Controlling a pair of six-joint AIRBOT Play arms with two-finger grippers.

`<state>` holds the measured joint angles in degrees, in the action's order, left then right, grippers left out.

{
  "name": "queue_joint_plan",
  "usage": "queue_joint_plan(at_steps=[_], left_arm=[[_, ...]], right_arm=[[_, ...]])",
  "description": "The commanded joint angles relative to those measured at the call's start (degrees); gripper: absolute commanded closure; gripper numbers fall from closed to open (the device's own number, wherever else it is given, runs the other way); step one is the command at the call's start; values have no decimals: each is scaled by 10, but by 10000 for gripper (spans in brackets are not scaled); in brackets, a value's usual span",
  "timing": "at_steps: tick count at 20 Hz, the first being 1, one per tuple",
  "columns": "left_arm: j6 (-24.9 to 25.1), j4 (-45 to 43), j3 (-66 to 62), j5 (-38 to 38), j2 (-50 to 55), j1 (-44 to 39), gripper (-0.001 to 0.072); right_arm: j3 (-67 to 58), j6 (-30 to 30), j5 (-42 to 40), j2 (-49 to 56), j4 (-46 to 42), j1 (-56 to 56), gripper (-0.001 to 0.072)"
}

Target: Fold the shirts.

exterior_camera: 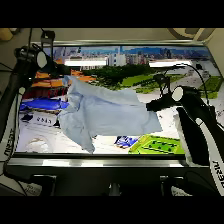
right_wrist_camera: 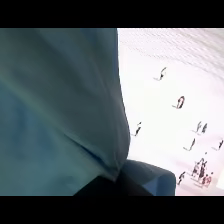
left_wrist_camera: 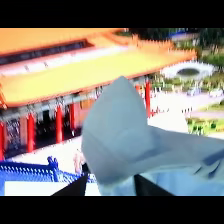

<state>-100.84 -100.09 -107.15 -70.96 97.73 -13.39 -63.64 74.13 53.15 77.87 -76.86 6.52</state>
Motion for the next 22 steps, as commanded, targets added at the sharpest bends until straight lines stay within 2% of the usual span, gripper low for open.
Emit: queue_joint_plan(at_steps=[1,2,3,5,8,10,13,17,22], left_arm=[[79,46,2,-135,43,2,192],[111,47,2,-171,39,6,192],[118,47,2,-197,30,11,193],[120,99,15,-212,-3,35,192],[155,251,139,-209,-75,91,192],[156,278,287,-174,-137,124,194],[171,277,496,-85,-238,173,195],[184,318,643,-3,-278,216,245],[186,382,677,113,-255,193,244]], right_arm=[[-6,7,-34,20,-9,0,455],[-23,6,-7,19,-33,0,208],[-44,-5,26,17,-64,0,156],[-83,-52,94,17,-115,-6,155],[-86,-79,171,17,-42,-83,155],[-80,-124,219,18,17,-146,161],[-75,-163,283,18,26,-197,222],[-75,-179,290,20,17,-199,222],[-75,-179,291,39,17,-200,197]])
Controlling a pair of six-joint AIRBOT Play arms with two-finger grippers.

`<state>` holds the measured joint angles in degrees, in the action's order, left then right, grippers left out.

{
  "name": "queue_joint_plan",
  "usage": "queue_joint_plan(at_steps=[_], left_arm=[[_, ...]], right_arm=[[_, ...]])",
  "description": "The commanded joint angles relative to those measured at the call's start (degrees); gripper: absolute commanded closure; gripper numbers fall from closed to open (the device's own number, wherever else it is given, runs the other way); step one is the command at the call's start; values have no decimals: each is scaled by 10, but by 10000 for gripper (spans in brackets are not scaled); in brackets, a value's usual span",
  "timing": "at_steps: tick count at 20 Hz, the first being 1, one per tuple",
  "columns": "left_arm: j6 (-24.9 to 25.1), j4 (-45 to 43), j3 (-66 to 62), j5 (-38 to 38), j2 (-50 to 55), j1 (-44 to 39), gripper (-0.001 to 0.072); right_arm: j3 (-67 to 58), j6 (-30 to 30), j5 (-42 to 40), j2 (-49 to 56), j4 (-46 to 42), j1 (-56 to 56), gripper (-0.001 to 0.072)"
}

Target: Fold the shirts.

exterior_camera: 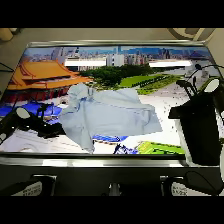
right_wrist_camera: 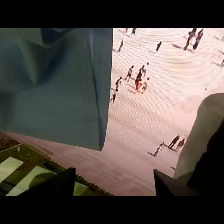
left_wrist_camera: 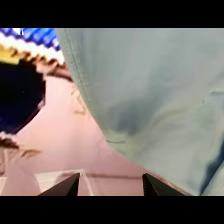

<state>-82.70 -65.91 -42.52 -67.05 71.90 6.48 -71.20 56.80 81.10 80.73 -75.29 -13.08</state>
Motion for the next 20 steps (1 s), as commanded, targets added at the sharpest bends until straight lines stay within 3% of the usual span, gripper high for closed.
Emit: queue_joint_plan(at_steps=[1,3,6,7,11,17,20], left_arm=[[5,40,30,91,5,-10,244],[4,40,30,117,5,-12,244],[5,40,29,142,7,-12,245],[5,40,29,149,7,-14,257],[-2,45,29,163,6,-16,642],[1,45,29,142,0,-16,664],[3,45,29,141,-10,-16,664]], right_arm=[[0,-5,15,17,1,-3,197],[0,-5,24,31,3,-3,195],[0,-5,46,50,10,-3,93],[0,-5,47,55,15,-3,93],[41,-5,21,66,16,19,94],[103,-1,-22,89,47,33,116],[103,1,-43,99,60,41,241]])
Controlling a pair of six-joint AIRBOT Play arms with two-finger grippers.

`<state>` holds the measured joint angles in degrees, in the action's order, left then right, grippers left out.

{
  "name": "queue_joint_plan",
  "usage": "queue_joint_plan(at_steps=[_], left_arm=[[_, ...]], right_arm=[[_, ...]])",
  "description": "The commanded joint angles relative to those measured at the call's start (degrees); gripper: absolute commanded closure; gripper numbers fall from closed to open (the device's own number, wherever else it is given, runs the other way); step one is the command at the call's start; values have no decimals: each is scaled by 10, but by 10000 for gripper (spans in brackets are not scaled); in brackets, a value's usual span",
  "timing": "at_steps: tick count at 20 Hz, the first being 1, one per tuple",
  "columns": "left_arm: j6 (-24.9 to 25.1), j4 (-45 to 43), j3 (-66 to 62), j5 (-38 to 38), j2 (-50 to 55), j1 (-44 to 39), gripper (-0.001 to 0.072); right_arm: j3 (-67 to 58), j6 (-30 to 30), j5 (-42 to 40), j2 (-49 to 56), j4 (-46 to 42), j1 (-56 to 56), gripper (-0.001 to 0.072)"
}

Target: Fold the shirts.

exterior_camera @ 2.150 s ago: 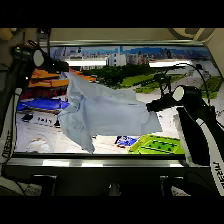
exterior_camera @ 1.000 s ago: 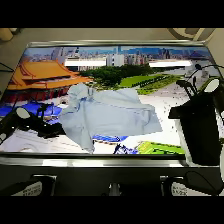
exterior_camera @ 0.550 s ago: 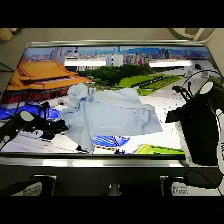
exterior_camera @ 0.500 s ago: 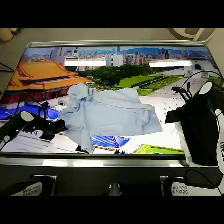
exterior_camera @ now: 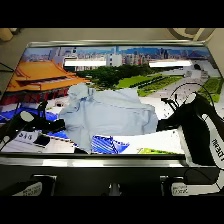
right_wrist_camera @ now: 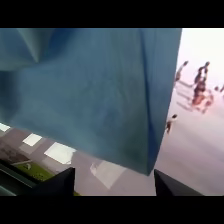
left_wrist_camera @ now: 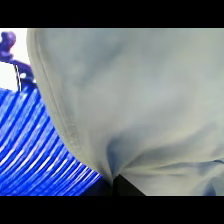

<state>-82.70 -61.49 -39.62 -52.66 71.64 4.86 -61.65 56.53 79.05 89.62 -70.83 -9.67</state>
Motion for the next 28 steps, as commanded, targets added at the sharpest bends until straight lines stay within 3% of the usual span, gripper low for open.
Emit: queue_joint_plan(at_steps=[1,2,4,7,11,14,16,20,28], left_arm=[[3,1,0,-3,-11,0,664],[3,1,0,-3,-16,0,665],[3,0,-3,-8,-34,2,680],[11,-14,-66,-43,-88,12,682],[11,-35,-313,-39,-209,20,682],[0,-45,-565,32,-266,19,682],[-12,-57,-677,94,-290,19,682],[-89,-58,-727,70,-321,19,682],[-89,-76,-727,-38,-312,19,682]], right_arm=[[7,11,-35,12,16,13,290],[7,13,-52,12,17,21,356],[5,12,-75,10,16,24,692],[-36,-5,-47,-29,1,24,696],[-194,-11,-67,-183,-22,24,697],[-349,-3,-143,-340,-49,24,696],[-397,53,-231,-440,-66,24,696],[-414,74,-247,-543,-85,24,697],[-414,73,-121,-523,-133,24,697]])
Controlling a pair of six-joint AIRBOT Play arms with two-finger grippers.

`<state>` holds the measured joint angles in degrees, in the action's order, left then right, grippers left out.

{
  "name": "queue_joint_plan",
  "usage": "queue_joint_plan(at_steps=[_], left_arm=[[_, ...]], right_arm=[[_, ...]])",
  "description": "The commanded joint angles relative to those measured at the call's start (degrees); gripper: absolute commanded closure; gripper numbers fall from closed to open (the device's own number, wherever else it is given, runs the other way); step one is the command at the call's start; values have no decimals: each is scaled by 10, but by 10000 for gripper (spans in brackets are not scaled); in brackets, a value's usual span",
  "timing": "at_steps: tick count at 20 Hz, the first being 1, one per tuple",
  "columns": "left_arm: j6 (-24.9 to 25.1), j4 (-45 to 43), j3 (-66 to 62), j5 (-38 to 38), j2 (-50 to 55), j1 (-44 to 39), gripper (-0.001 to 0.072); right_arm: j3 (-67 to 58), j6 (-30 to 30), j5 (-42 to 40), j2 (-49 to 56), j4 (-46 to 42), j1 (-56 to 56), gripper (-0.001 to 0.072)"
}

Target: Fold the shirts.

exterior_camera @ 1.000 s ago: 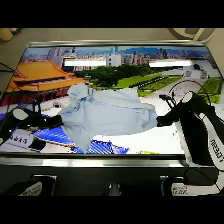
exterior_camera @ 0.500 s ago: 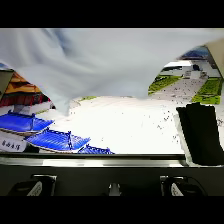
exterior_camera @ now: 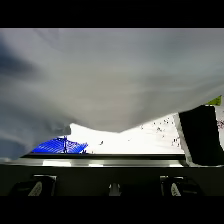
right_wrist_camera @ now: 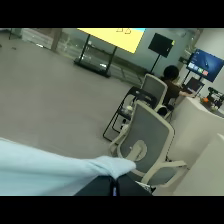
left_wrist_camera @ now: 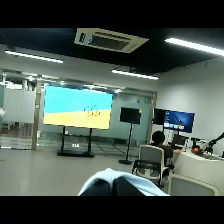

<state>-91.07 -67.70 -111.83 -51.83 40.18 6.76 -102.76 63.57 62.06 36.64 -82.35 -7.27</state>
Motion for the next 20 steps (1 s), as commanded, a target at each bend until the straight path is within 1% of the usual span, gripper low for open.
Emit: queue_joint_plan(at_steps=[1,3,5,7,8,9,11,14,16,18,19,20], left_arm=[[-6,-26,-5,-83,10,0,682],[-18,-45,-5,-166,37,0,681],[-6,-61,-4,-247,78,0,680],[5,-63,21,-292,124,-1,681],[11,-62,51,-293,146,-1,680],[11,-62,89,-284,169,-1,681],[31,-62,170,-250,214,-1,681],[33,-52,286,-155,297,-1,681],[34,-40,317,-80,361,-1,681],[57,-14,310,-24,423,-1,681],[61,0,301,-4,450,-1,681],[61,13,292,16,473,-1,681]], right_arm=[[-3,4,72,19,-17,0,697],[-3,9,125,50,-17,0,696],[-2,-12,184,102,-19,0,696],[-1,-19,238,171,-19,0,696],[1,-22,258,216,-19,0,696],[7,-23,259,262,-19,0,696],[18,-21,238,350,-17,1,696],[20,-20,204,500,-14,15,696],[20,-19,129,576,7,29,696],[20,-18,38,616,9,39,695],[20,-9,-6,628,11,39,695],[20,17,-42,635,8,39,695]])
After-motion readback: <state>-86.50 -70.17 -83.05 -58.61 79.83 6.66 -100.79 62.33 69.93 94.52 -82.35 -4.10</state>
